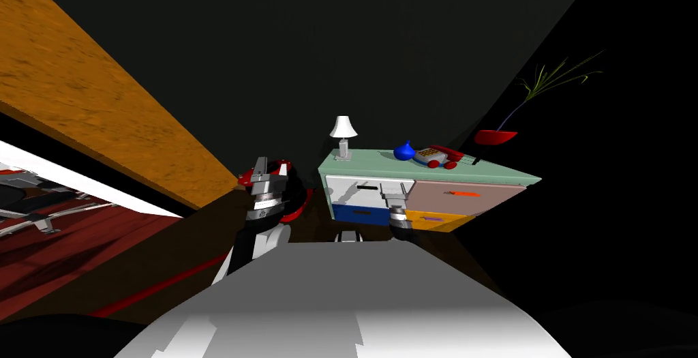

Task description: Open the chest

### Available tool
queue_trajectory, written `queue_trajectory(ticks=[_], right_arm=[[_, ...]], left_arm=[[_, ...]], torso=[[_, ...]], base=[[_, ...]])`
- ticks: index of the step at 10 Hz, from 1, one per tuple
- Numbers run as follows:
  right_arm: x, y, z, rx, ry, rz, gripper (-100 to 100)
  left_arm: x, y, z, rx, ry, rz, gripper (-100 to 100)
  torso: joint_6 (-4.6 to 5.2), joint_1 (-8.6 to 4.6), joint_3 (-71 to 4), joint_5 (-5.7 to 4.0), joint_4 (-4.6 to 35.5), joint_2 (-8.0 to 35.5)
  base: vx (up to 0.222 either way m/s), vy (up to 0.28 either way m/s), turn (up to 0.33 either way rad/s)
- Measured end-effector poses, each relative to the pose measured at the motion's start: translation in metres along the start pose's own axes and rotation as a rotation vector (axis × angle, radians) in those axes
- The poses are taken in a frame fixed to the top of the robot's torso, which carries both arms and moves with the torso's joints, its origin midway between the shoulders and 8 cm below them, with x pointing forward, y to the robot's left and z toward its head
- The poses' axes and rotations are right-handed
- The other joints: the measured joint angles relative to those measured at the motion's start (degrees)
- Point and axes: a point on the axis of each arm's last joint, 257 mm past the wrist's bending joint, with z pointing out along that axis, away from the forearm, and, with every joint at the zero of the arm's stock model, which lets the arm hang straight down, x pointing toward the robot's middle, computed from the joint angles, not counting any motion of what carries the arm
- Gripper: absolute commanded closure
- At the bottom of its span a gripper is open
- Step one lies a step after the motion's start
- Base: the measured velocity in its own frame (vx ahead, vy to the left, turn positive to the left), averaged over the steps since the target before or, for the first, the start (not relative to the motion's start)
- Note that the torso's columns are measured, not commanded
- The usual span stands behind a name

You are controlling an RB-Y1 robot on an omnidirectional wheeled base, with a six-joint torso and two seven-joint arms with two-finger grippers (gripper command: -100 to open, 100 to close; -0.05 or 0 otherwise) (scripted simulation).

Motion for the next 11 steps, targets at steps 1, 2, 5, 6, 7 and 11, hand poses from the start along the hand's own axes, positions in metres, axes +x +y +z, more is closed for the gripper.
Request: queue_trajectory(ticks=[1, 2, 5, 6, 7, 11], right_arm=[[-0.001, 0.0, 0.0, 0.0, -0.002, 0.028, -100], [-0.007, -0.003, -0.002, 0.0, -0.017, 0.072, -100], [-0.018, -0.01, -0.009, 0.0, -0.043, 0.182, -100], [-0.02, -0.011, -0.01, -0.002, -0.049, 0.222, -100], [-0.02, -0.012, -0.01, -0.003, -0.052, 0.25, -100], [-0.036, -0.022, -0.017, -0.007, -0.092, 0.404, -100]], left_arm=[[0.0, 0.0, 0.0, 0.0, 0.0, 0.0, 0], [0.0, 0.0, 0.0, 0.0, 0.0, 0.0, 0], [0.0, 0.0, 0.0, 0.0, 0.0, 0.0, 0], [0.0, 0.0, 0.0, 0.0, 0.0, 0.0, 0], [0.0, 0.0, 0.0, 0.0, 0.0, 0.0, 0], [0.0, 0.0, 0.0, 0.0, 0.0, 0.0, 0]], torso=[[0.0, -0.06, 0.0, -0.02, 0.0, 0.0], [0.01, -0.03, 0.0, -0.02, 0.0, 0.0], [0.01, 0.0, 0.0, -0.01, 0.0, 0.0], [0.0, 0.01, 0.0, 0.0, 0.0, 0.0], [0.0, -0.05, 0.0, -0.01, 0.0, 0.0], [0.01, -0.01, 0.0, -0.01, 0.0, 0.0]], base=[[0.025, 0.025, -0.049], [0.024, 0.032, -0.026], [0.02, 0.029, -0.024], [0.008, 0.018, 0.003], [0.016, 0.028, -0.049], [0.018, 0.027, -0.027]])
